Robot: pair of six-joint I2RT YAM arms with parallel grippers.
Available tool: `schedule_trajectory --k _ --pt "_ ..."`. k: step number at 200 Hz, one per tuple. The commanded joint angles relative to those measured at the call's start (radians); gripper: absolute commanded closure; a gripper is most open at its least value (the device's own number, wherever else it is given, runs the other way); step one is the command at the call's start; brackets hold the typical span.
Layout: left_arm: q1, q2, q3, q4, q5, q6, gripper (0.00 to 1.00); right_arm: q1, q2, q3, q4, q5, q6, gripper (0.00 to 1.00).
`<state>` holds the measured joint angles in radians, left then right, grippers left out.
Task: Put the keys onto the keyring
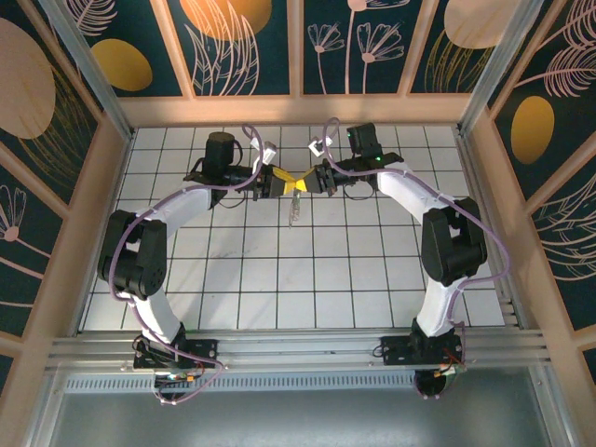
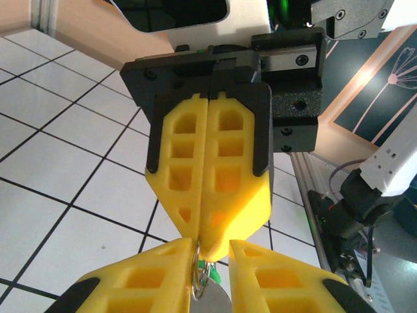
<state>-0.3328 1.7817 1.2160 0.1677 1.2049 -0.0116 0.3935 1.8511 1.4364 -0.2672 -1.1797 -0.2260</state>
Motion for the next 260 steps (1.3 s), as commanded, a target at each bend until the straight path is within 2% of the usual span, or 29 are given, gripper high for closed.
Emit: schedule_trajectory --k 1,35,49,100,128,142,158,176,208,227,260 --pt "0.001 0.023 0.003 -0.025 0.056 0.035 0.78 -0.007 0.006 0.014 0.043 -0.018 0.008 1.00" --pt "0.000 0.030 0.004 -0.030 0.063 0.039 0.81 -0.005 0.007 0.010 0.054 -0.021 0.016 1.00" --pt "0.001 0.033 0.005 -0.031 0.074 0.039 0.87 -0.006 0.007 0.004 0.060 -0.018 0.019 1.00" --pt "-0.002 0.034 0.002 -0.032 0.077 0.049 1.00 -0.007 0.008 0.000 0.074 -0.020 0.030 1.00" --pt "-0.010 0.024 -0.007 -0.002 0.063 0.031 1.00 -0.006 -0.005 -0.018 0.104 -0.014 0.054 1.00" --pt "-0.016 0.011 -0.027 0.058 0.038 -0.012 1.00 -0.007 -0.029 -0.042 0.142 -0.006 0.077 0.90" --pt "-0.017 -0.015 -0.070 0.167 -0.011 -0.089 1.00 -0.011 -0.068 -0.079 0.195 0.002 0.114 0.73" --pt "-0.018 -0.050 -0.117 0.292 -0.059 -0.172 1.00 -0.017 -0.123 -0.137 0.263 0.020 0.159 0.64" --pt "-0.020 -0.115 -0.197 0.502 -0.116 -0.315 1.00 -0.040 -0.237 -0.276 0.413 0.070 0.254 0.57" --pt "-0.023 -0.148 -0.237 0.595 -0.143 -0.373 1.00 -0.050 -0.315 -0.397 0.565 0.131 0.352 0.55" --pt "-0.042 -0.187 -0.282 0.638 -0.166 -0.407 1.00 -0.051 -0.409 -0.552 0.760 0.245 0.463 0.53"
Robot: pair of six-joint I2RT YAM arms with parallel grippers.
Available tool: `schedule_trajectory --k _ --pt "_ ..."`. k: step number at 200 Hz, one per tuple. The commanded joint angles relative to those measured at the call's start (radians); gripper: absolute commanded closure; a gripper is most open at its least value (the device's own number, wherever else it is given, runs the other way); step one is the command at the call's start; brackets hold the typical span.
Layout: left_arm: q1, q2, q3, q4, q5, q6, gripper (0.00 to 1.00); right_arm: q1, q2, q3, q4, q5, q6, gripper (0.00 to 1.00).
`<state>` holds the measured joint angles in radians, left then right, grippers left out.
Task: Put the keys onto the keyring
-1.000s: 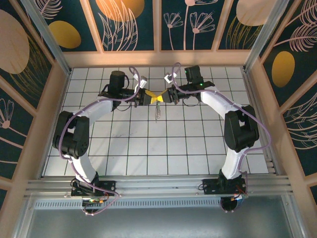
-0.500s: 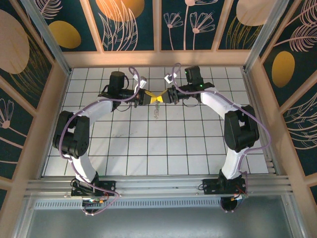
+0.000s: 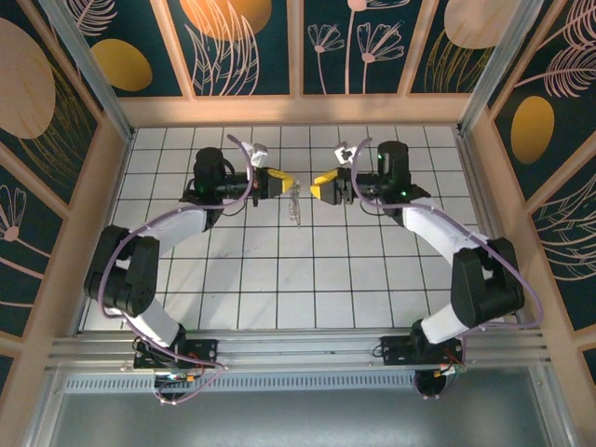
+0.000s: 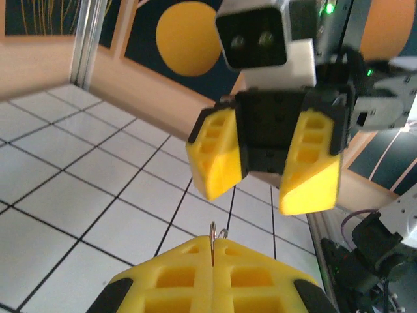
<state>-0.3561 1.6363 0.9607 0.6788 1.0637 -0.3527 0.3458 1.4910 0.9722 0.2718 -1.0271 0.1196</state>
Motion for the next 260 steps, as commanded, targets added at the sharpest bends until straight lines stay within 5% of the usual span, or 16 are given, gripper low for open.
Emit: schedule_trajectory --k 1,52,161,260 --pt "-0.019 -0.042 -0.027 0.127 -0.025 -0.066 1.00 -0.003 -0.051 -0.091 0.227 0.094 0.120 0.53" --pt "-0.045 -0.066 -0.046 0.139 -0.030 -0.074 1.00 0.006 -0.098 -0.223 0.446 0.105 0.190 0.50" --pt "-0.069 -0.044 -0.041 0.140 -0.024 -0.075 1.00 0.062 -0.060 -0.144 0.386 0.107 0.129 0.52" --pt "-0.070 -0.047 -0.036 0.137 -0.039 -0.075 1.00 0.097 -0.034 -0.130 0.328 0.079 0.095 0.91"
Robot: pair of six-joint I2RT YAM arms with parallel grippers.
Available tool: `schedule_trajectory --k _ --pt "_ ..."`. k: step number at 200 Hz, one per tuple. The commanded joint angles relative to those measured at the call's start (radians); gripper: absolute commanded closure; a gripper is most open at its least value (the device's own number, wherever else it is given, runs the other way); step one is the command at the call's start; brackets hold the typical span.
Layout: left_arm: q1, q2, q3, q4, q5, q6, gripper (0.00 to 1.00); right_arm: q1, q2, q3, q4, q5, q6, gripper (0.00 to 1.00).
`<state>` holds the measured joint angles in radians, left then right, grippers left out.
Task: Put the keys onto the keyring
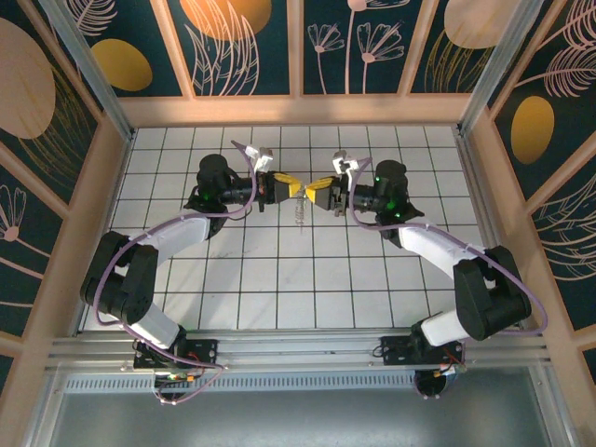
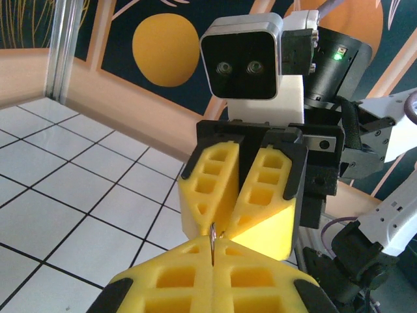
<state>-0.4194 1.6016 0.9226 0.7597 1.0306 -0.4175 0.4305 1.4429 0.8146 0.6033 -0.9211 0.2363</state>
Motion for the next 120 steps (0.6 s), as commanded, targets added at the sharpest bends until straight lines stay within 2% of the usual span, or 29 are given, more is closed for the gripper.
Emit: schedule_trajectory --k 1,17,74,120 --pt "-0.006 -0.012 0.002 0.056 -0.007 -0.010 1.00 0.013 0.015 0.027 -0.003 -0.027 -0.022 0.92" --pt "-0.006 -0.014 0.002 0.056 -0.010 -0.010 1.00 0.017 0.020 0.028 -0.005 -0.030 -0.023 1.00" --pt "-0.007 -0.015 -0.005 0.075 -0.027 -0.022 1.00 0.047 0.024 0.041 -0.042 -0.036 -0.050 1.00" --pt "-0.011 -0.015 -0.014 0.102 -0.030 -0.040 1.00 0.075 0.033 0.064 -0.071 0.018 -0.060 1.00"
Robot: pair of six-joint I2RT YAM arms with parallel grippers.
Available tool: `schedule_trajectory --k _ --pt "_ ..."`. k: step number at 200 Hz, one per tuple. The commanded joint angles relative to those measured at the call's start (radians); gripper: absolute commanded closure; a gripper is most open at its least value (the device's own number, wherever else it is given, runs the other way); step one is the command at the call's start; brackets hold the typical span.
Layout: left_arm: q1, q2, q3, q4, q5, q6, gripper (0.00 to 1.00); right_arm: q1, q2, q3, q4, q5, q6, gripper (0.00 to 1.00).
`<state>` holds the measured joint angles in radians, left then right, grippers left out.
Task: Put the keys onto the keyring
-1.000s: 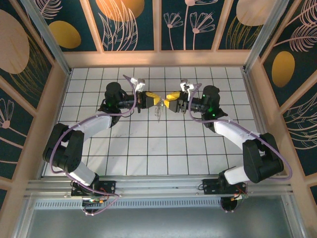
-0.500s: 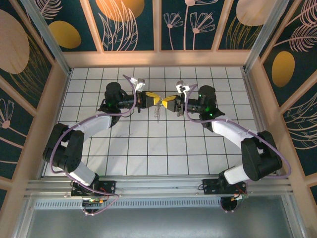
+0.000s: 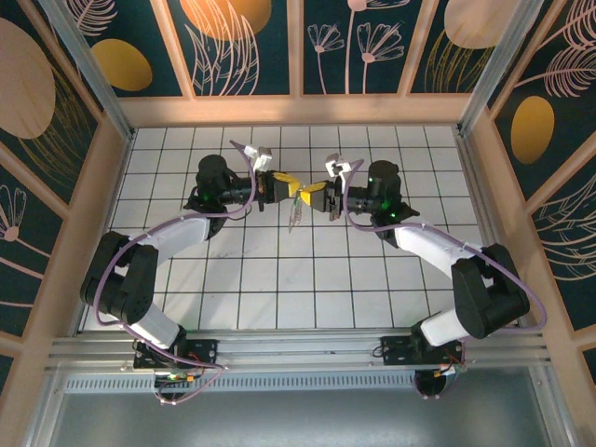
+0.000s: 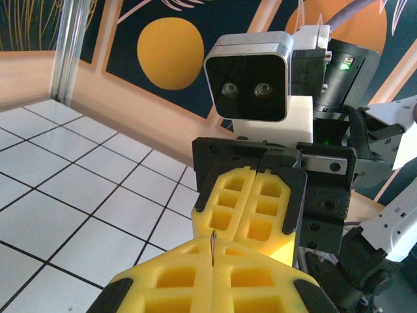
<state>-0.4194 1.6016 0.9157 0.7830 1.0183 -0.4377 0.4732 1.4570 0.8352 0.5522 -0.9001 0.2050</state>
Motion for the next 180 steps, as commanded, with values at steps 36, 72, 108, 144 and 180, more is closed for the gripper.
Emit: schedule_trajectory --k 36,72,108,144,180 --pt "-0.014 -0.015 -0.015 0.087 -0.021 -0.020 1.00 0.032 0.014 0.045 -0.028 0.026 -0.027 0.96" --pt "-0.015 -0.022 -0.024 0.091 -0.032 -0.014 1.00 0.020 -0.017 0.029 -0.034 0.035 -0.026 0.71" --pt "-0.015 -0.025 -0.028 0.090 -0.037 -0.009 1.00 -0.021 -0.075 -0.005 -0.013 0.023 -0.002 0.53" --pt "-0.015 -0.023 -0.025 0.091 -0.034 -0.013 1.00 -0.067 -0.128 -0.031 0.026 0.000 0.037 0.51" --pt "-0.015 -0.022 -0.023 0.094 -0.026 -0.017 1.00 -0.081 -0.097 -0.016 0.068 -0.031 0.070 0.52"
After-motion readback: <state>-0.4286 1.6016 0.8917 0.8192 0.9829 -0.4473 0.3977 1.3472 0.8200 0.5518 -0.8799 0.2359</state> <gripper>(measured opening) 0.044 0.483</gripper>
